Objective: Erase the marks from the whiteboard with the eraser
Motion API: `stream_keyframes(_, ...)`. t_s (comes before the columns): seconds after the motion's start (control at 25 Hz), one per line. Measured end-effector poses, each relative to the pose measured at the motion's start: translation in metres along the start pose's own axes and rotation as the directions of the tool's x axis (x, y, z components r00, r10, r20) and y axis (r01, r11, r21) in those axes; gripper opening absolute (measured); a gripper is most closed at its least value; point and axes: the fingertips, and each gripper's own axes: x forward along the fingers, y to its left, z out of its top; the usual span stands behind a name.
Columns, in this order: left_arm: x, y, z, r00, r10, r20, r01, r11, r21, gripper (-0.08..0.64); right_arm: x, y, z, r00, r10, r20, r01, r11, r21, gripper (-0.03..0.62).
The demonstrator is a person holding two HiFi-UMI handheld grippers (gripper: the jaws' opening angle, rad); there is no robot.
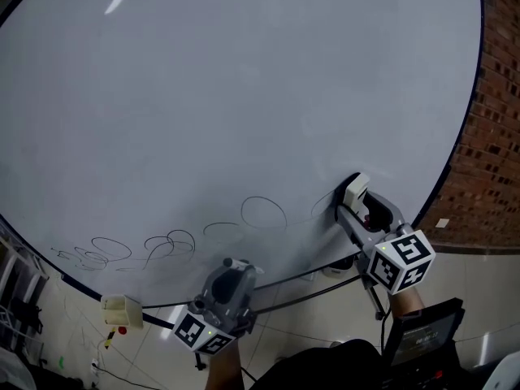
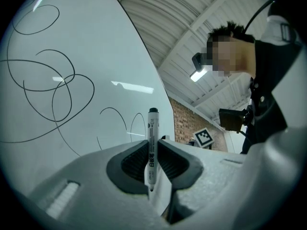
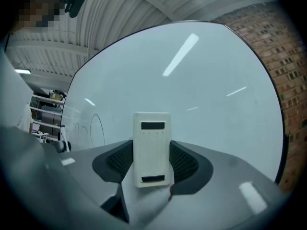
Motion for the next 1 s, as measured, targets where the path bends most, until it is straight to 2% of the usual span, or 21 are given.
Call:
stream_keyframes(0.28, 0.005, -0.003, -0.007, 0.999, -0.025, -0.025, 0.024, 1.0, -0.003, 0.058, 0.0, -0.006, -0.121, 0.99, 0.031, -0.141, -0.009, 0.988, 0.153, 0.239)
stream_keyframes(0.4, 0.006, -0.005, -0.007, 0.999, -0.035, -0.033, 0.035, 0.999, -0.004, 0.058, 0.0, -0.006, -0.148, 0.987, 0.03, -0.16, 0.004, 0.979, 0.206, 0.239)
stream_keyframes(0.48, 0.01, -0.009, 0.001, 0.999, -0.048, -0.015, 0.048, 0.999, -0.011, 0.058, 0.0, -0.006, -0.149, 0.987, 0.032, -0.158, 0.008, 0.97, 0.244, 0.239)
stream_keyframes(0.56, 0.012, -0.012, 0.009, 0.998, -0.059, 0.007, 0.059, 0.998, -0.022, 0.058, 0.0, -0.004, -0.136, 0.989, 0.045, -0.144, -0.001, 0.957, 0.29, 0.239)
stream_keyframes(0.68, 0.005, -0.009, 0.008, 0.998, -0.057, 0.002, 0.057, 0.998, -0.015, 0.058, 0.004, 0.004, -0.09, 0.993, 0.046, -0.108, -0.011, 0.952, 0.306, 0.239)
stream_keyframes(0.8, -0.004, -0.006, 0.01, 0.998, -0.058, 0.003, 0.058, 0.998, -0.01, 0.058, 0.007, 0.016, -0.025, 0.997, 0.038, -0.061, -0.022, 0.97, 0.244, 0.239)
stream_keyframes(0.92, -0.016, 0.001, 0.015, 0.999, -0.047, 0.01, 0.048, 0.999, -0.018, 0.058, 0.008, 0.027, 0.043, 0.999, 0.028, 0.039, -0.034, 0.986, 0.166, 0.239)
stream_keyframes(1.0, -0.023, 0.005, 0.019, 0.999, -0.041, 0.017, 0.041, 0.999, -0.019, 0.058, 0.008, 0.031, 0.075, 0.995, 0.02, 0.096, -0.031, 0.994, 0.109, 0.239)
